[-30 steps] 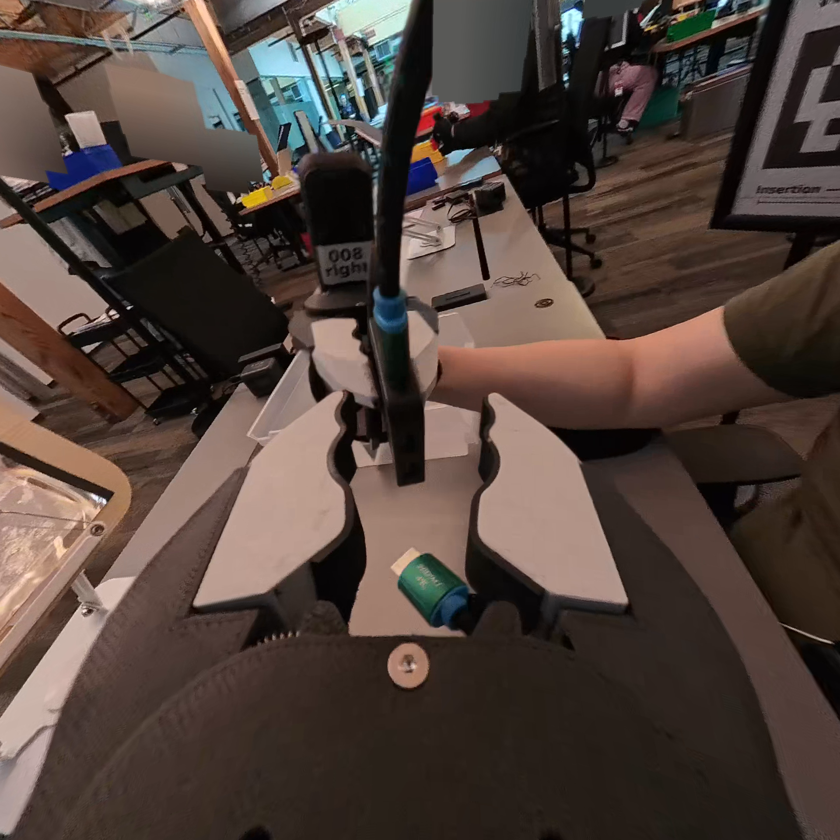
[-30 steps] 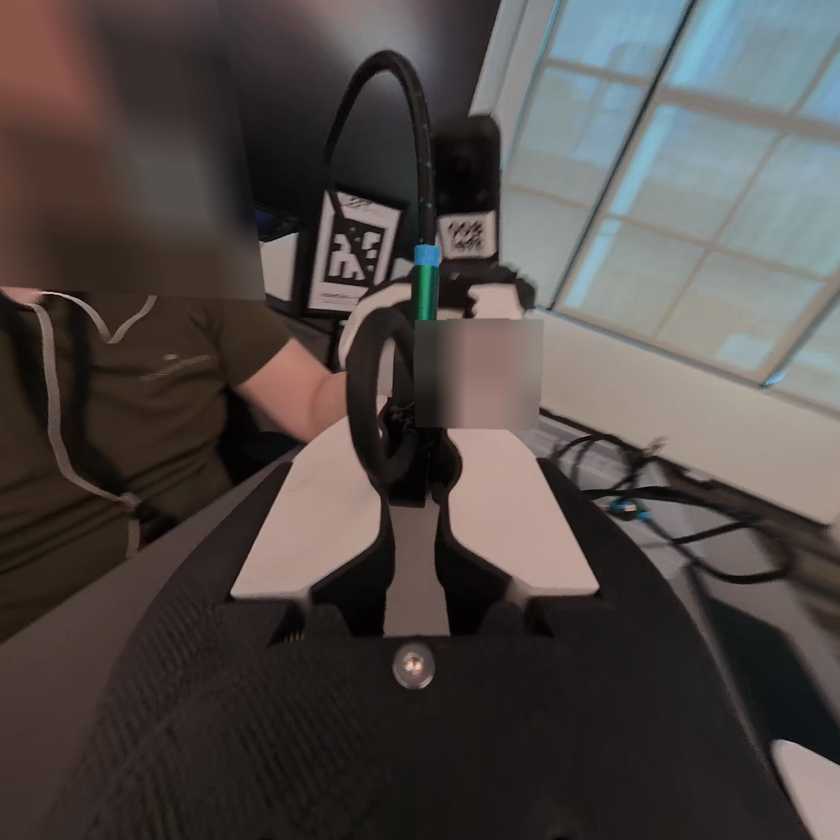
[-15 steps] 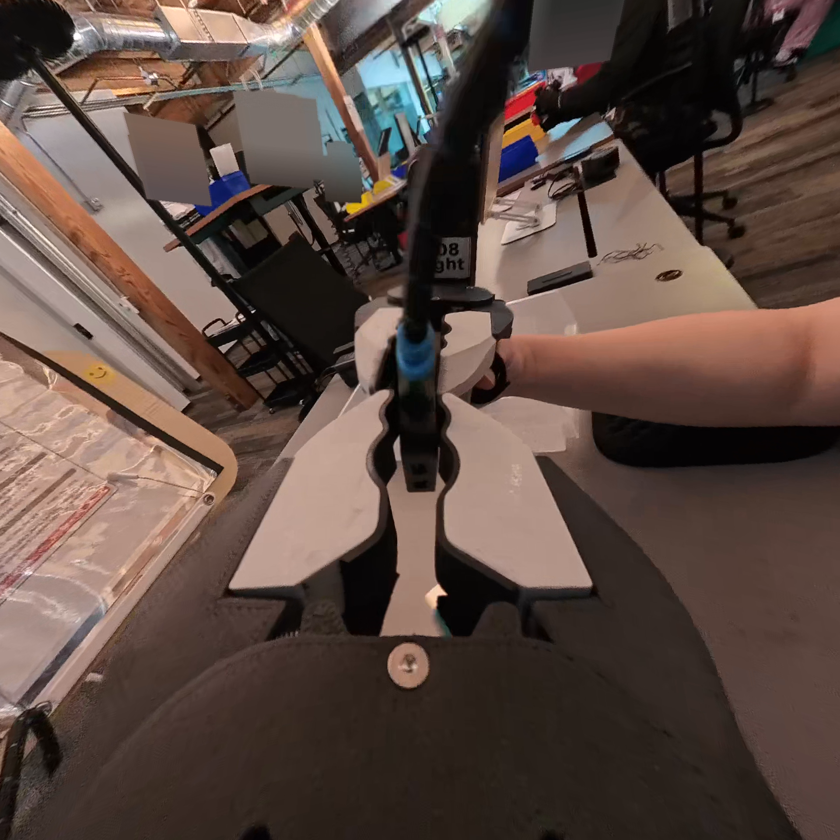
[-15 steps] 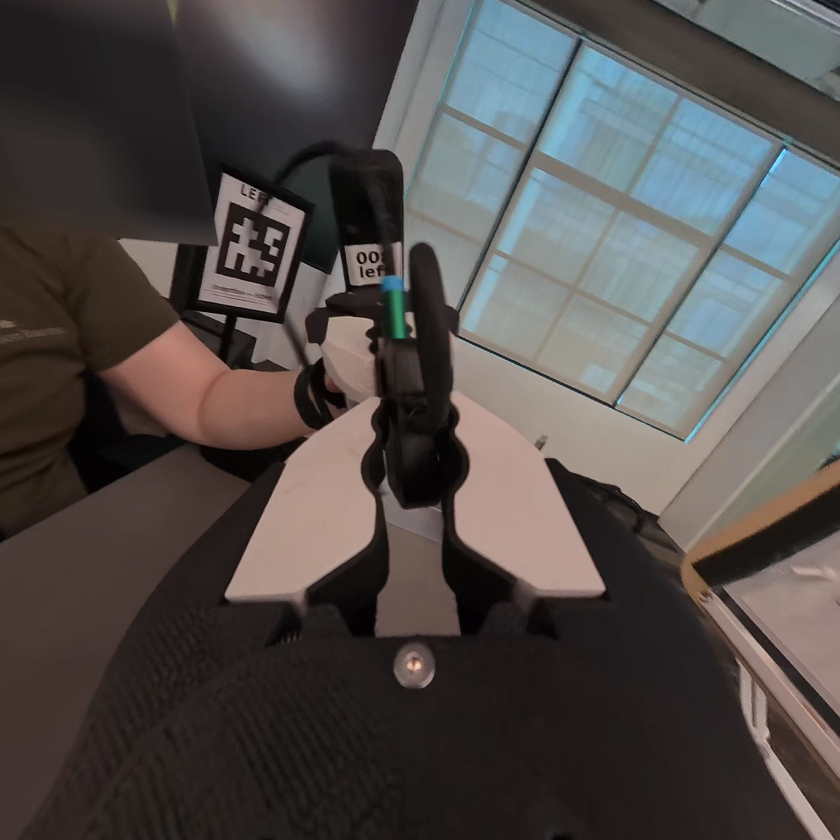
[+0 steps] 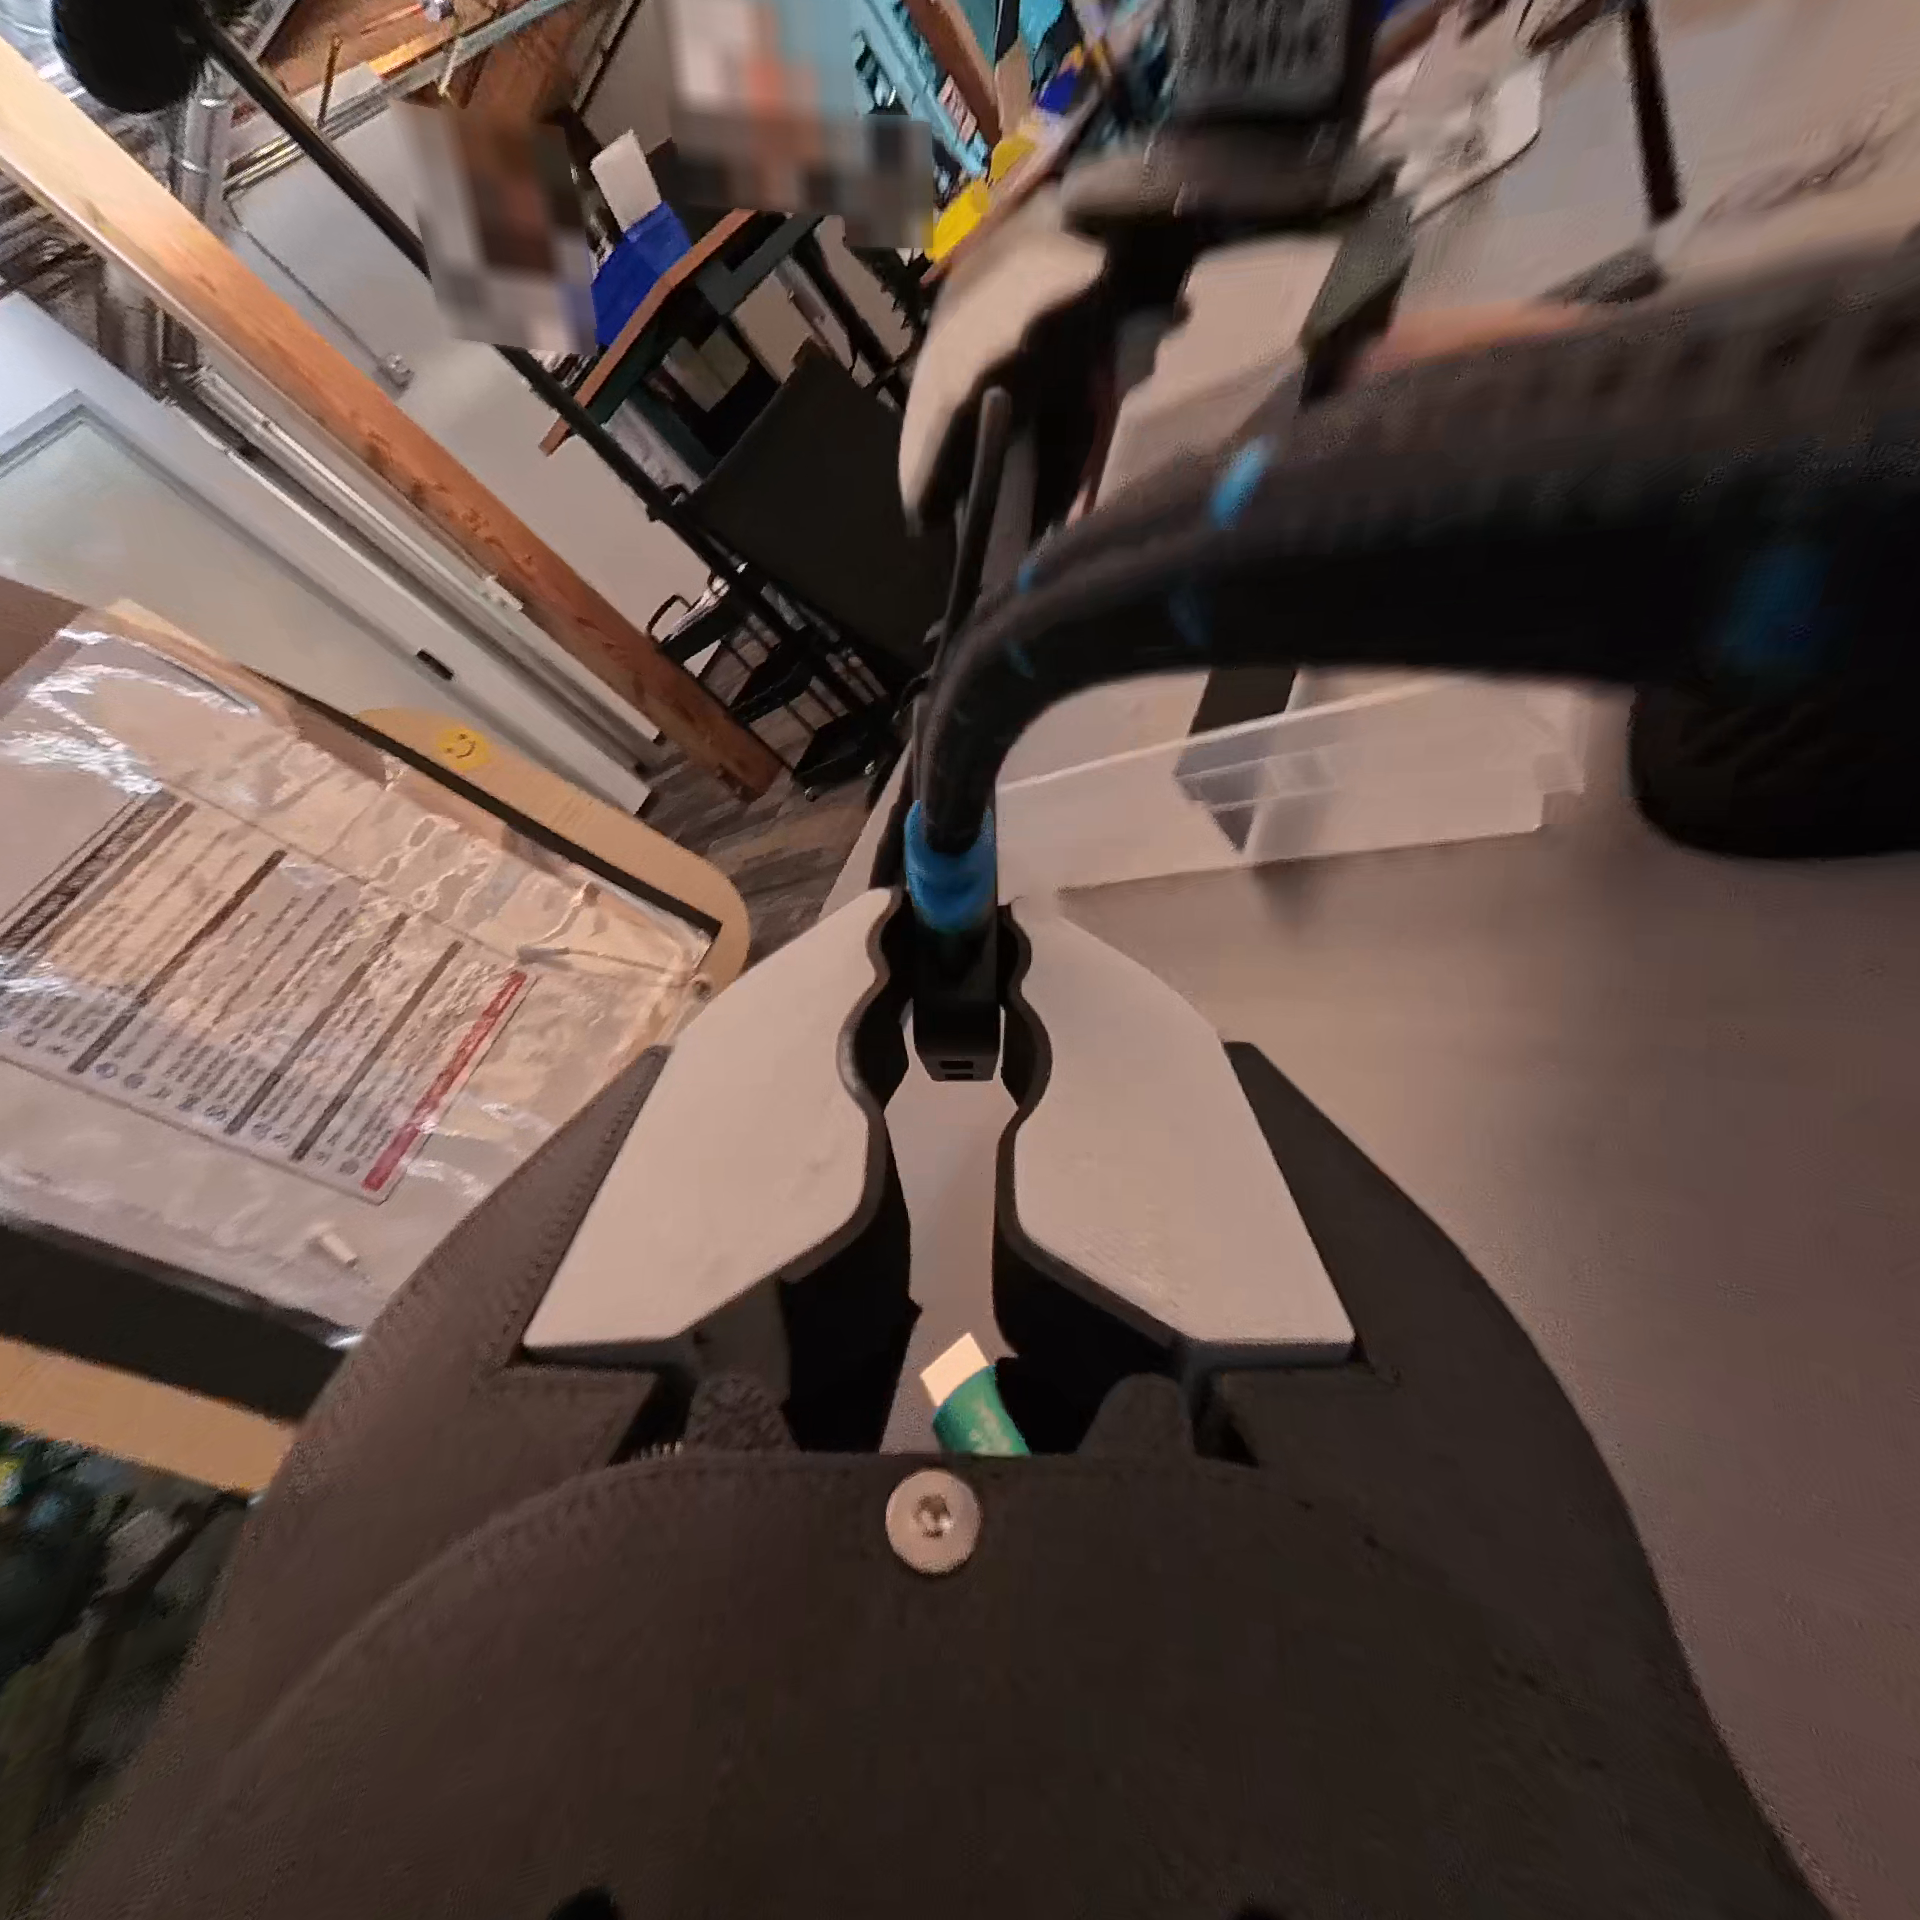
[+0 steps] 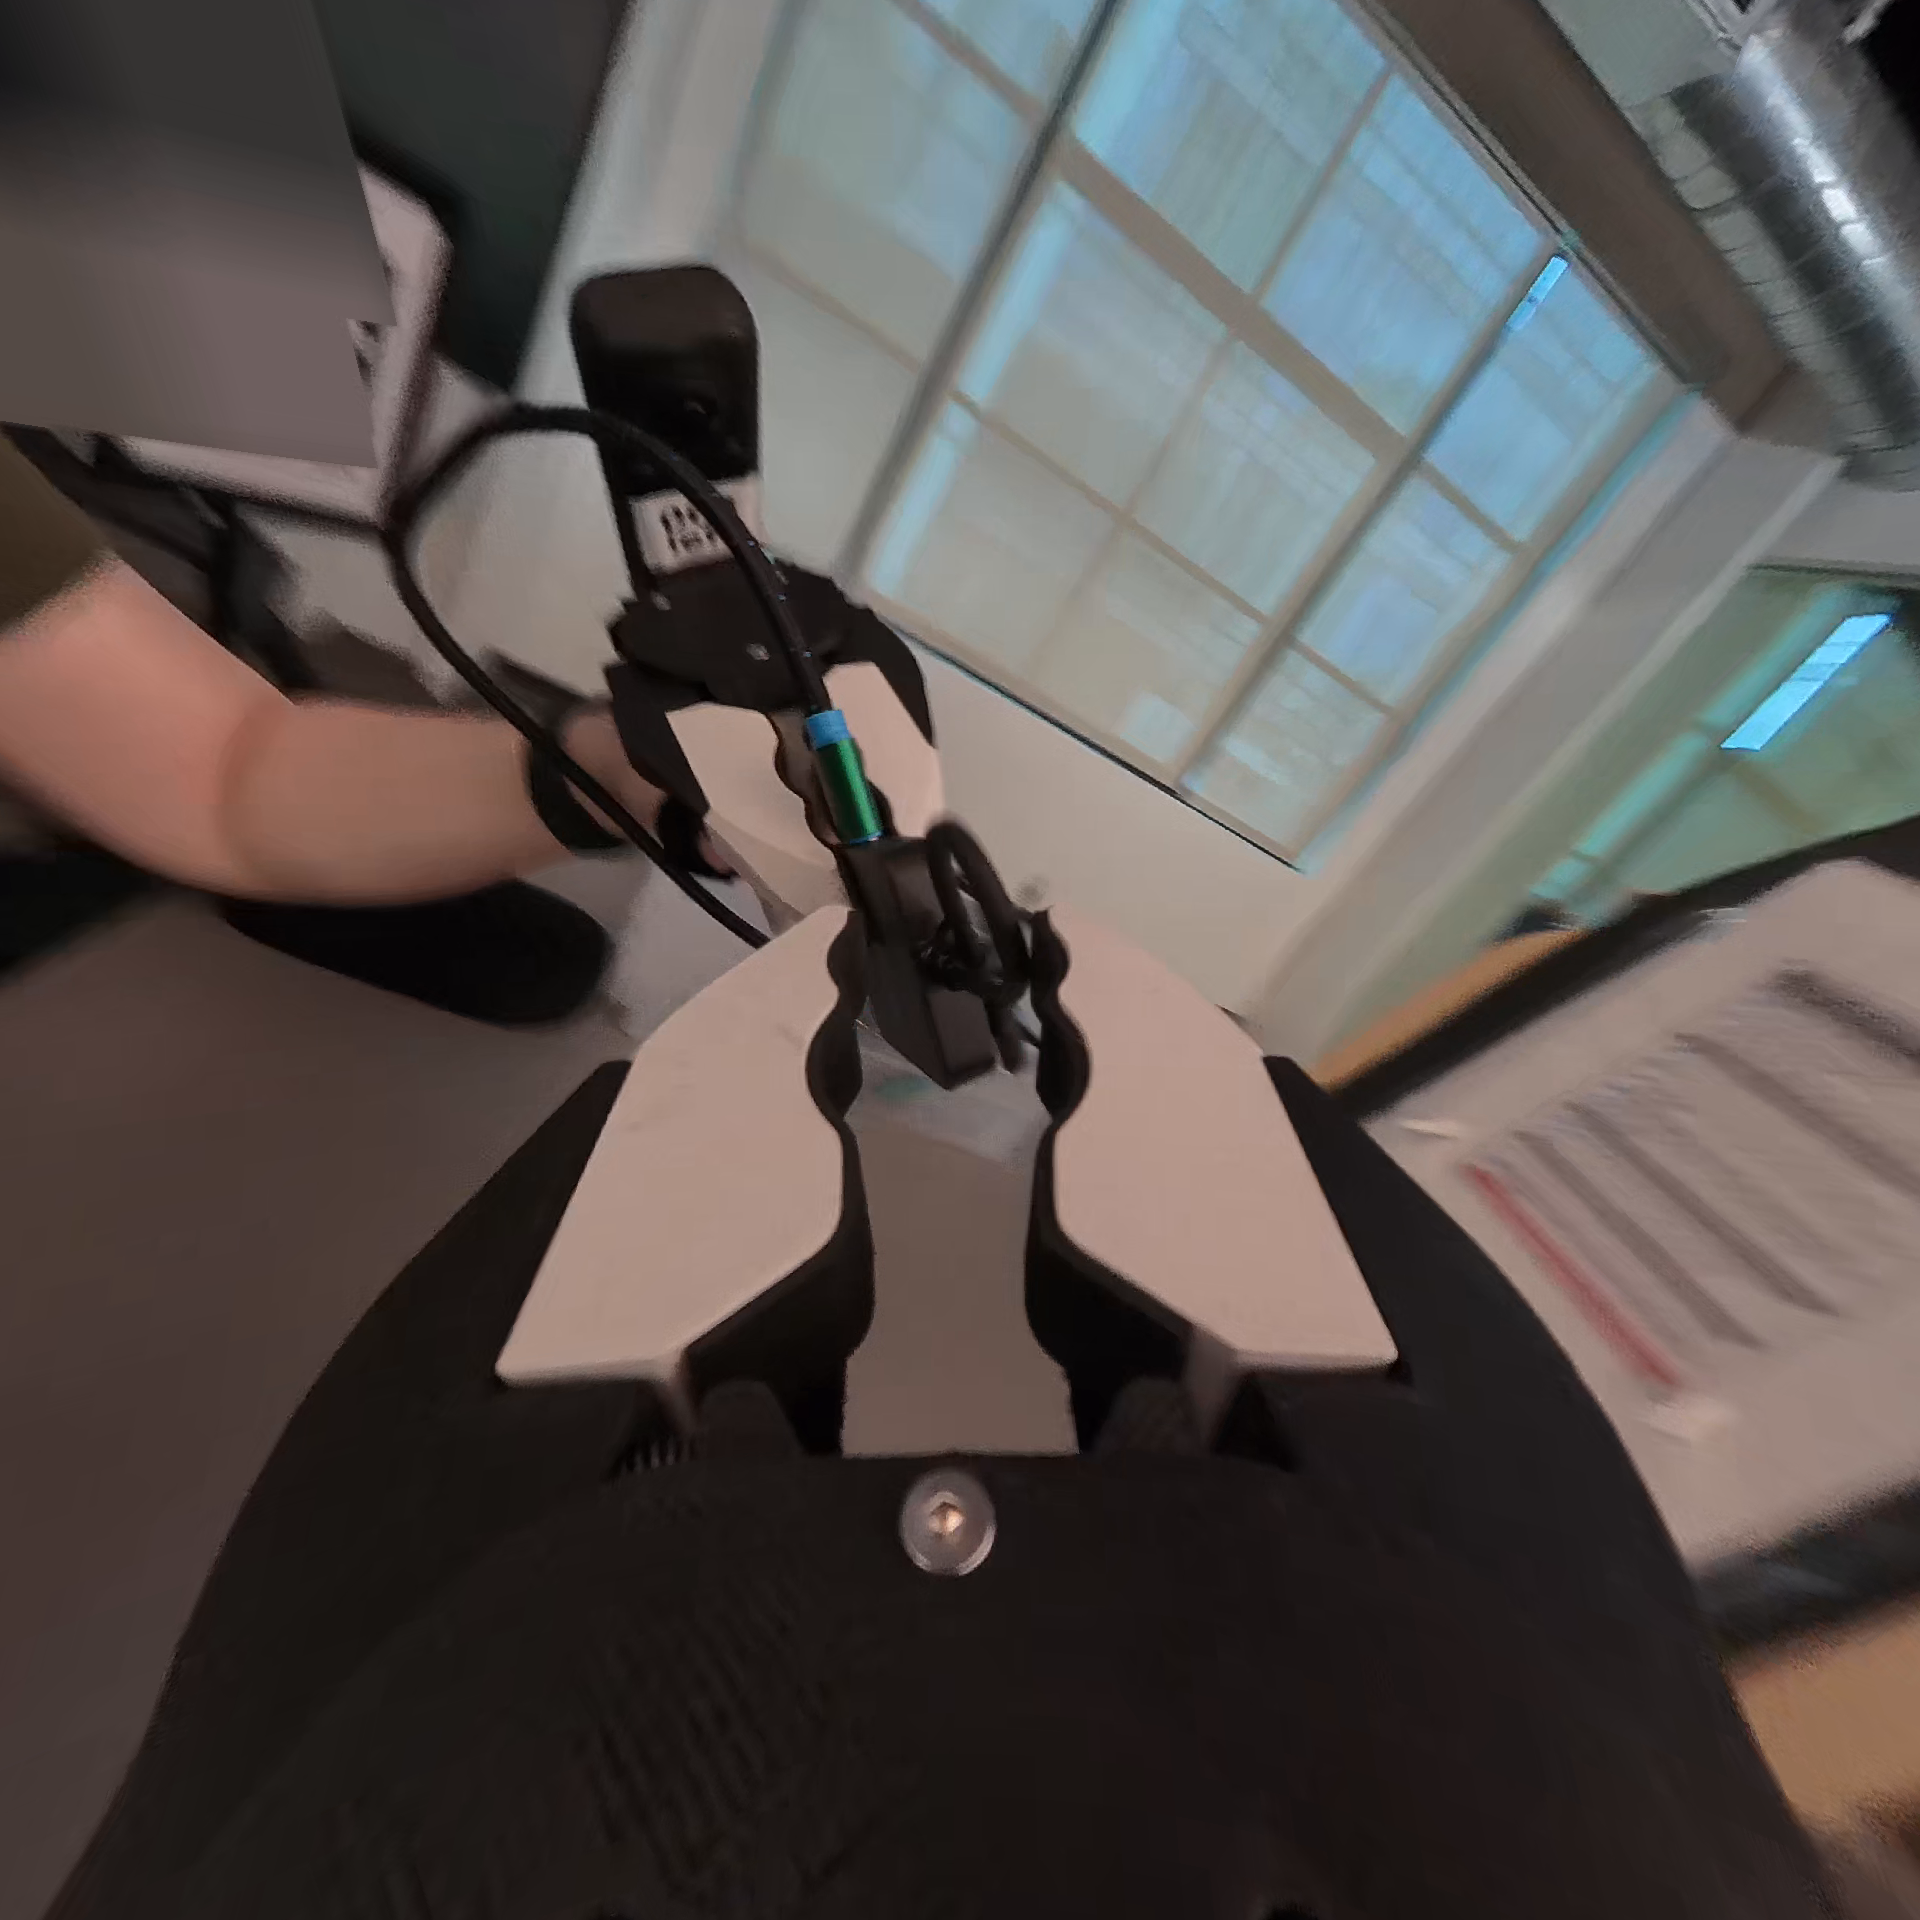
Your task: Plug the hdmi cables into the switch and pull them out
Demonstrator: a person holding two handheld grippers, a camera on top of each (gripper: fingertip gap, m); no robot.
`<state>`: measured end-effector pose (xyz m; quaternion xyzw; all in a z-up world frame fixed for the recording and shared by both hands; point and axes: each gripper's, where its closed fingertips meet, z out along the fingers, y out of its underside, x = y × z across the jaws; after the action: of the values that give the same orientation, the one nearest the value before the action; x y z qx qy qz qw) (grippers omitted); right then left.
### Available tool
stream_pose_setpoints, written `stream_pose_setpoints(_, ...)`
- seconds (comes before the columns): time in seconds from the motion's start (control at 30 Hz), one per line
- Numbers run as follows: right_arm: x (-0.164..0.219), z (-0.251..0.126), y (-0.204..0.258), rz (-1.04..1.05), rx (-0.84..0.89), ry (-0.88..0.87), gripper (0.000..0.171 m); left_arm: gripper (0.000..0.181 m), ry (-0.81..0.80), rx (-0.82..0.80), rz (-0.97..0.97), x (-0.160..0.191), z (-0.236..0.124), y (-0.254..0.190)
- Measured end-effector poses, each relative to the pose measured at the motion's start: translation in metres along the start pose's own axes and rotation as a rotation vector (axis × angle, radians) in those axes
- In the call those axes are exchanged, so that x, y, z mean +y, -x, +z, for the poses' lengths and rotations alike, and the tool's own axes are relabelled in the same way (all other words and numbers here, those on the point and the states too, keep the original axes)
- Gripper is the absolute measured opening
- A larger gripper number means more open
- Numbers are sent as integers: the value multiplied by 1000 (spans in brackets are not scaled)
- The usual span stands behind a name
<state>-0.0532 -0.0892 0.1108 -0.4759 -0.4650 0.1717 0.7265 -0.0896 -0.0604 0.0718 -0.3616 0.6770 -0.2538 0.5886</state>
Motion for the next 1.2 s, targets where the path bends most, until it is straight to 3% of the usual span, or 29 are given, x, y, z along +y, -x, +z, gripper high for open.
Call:
stream_pose_setpoints(0.03,-4,-3,-1,-64,30,40,30,14,34,-21,32,5,-1,3)
stream_pose_setpoints(0.2,-5,7,15,-494,97,388,30,15,208,-116,212,23,-3,12)
stream_pose_setpoints(0.33,12,30,28,-712,75,568,28,15,271,-160,332,22,-1,9)
stream_pose_setpoints(0.63,57,41,17,-847,86,774,20,14,282,-138,466,13,9,-15)
stream_pose_setpoints(0.8,36,39,14,-864,119,688,15,20,136,-219,480,-8,5,-11)
stream_pose_setpoints(0.93,14,37,21,-851,112,568,15,43,135,-200,436,-6,-3,-4)
stream_pose_setpoints(1.07,7,40,34,-788,48,470,15,28,-1,-155,483,-27,-8,-21)
stream_pose_setpoints(1.2,8,43,43,-758,-1,412,15,21,53,-180,561,-23,-6,-22)
